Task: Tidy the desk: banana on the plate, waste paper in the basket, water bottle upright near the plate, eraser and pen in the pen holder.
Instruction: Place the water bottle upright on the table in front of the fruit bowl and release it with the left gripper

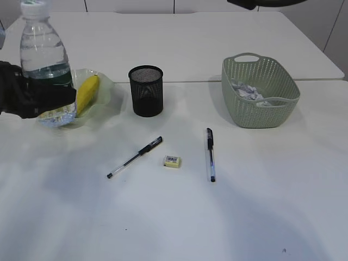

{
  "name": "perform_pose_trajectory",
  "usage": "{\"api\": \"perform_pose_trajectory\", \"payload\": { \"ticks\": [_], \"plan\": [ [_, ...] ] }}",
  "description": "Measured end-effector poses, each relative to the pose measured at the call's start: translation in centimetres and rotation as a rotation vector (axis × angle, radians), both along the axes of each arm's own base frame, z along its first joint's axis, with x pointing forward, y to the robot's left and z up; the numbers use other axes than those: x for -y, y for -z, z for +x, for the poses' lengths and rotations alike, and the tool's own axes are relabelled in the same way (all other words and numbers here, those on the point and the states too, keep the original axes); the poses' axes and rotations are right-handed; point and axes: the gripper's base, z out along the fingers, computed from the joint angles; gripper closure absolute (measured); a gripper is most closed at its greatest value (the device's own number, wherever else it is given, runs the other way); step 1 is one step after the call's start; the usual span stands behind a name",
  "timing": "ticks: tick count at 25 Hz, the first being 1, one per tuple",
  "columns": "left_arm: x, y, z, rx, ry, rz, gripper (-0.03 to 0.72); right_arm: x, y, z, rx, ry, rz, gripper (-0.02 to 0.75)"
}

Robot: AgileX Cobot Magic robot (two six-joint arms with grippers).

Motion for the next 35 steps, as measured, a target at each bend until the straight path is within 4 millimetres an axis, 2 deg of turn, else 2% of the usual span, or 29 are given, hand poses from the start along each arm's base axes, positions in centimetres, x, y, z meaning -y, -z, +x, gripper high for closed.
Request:
{"api": "perform_pose_trajectory", "payload": {
  "ticks": [10, 15, 22, 29, 35],
  "plan": [
    [-0.1, 3.0, 0.5, -0.085, 0.0, 0.013, 0.348, 0.5, 0.0, 0.4, 0.017, 0.045, -0.012, 0.185],
    [-0.2, 3.9, 0.7, -0.114, -0.004, 0.014, 0.348, 0.8, 1.5, 0.9, -0.011, 0.097, -0.026, 0.185],
    [0.0, 3.8, 0.7, -0.106, 0.012, -0.004, 0.348, 0.9, 4.6, 1.6, -0.077, 0.138, -0.064, 0.185],
    [0.5, 3.3, 0.4, -0.087, 0.067, -0.062, 0.348, 1.3, 5.5, 2.1, -0.094, 0.215, -0.054, 0.185],
    [0.8, 3.0, 0.3, -0.056, 0.109, -0.075, 0.348, 2.0, 5.3, 2.7, -0.107, 0.32, 0.01, 0.185]
  ]
}}
